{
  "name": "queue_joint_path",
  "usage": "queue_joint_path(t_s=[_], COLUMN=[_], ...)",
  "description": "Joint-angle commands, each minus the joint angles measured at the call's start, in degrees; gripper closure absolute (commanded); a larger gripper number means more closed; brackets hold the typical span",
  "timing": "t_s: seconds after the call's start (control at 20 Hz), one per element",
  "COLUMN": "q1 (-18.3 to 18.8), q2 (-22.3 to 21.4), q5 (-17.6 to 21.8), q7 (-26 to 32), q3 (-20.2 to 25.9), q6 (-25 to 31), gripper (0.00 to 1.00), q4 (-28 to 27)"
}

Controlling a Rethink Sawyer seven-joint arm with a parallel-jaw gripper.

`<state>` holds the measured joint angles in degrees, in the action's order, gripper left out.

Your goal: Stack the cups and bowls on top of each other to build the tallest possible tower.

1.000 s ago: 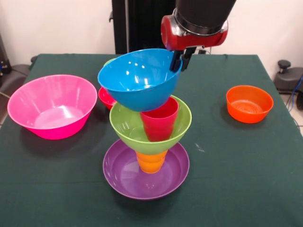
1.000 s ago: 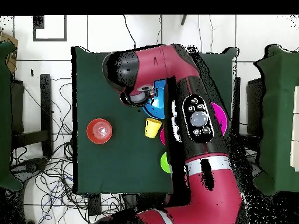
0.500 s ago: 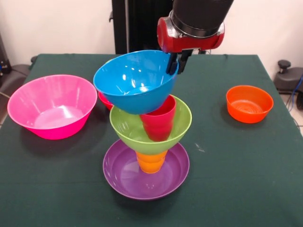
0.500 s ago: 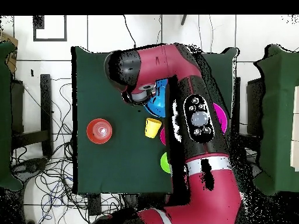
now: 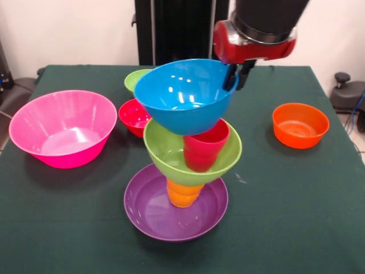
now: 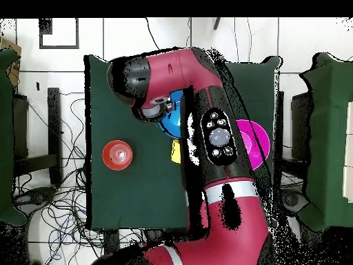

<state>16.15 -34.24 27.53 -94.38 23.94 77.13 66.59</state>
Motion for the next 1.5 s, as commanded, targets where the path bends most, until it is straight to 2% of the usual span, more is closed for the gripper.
queue_joint_path(t_s=[0.05, 0.4, 0.85, 1.1, 1.3, 1.5], q1=[-2.95, -3.88, -2.54, -2.18, -1.69, -0.52], q2=[2.9, 4.97, 1.5, 1.4, -0.27, -1.51], q5=[-0.89, -0.67, -0.28, 0.77, 0.76, 2.12], q7=[-7.72, -6.48, -2.26, -0.25, 1.18, 3.53], q3=[-1.47, -2.98, -5.03, -5.7, -6.24, -7.36], q6=[3.37, 3.71, 2.34, 1.5, 1.12, -1.19], gripper=[1.0, 1.0, 1.0, 1.0, 1.0, 1.0], q4=[-3.05, -6.13, -1.46, -1.14, 0.9, 3.57])
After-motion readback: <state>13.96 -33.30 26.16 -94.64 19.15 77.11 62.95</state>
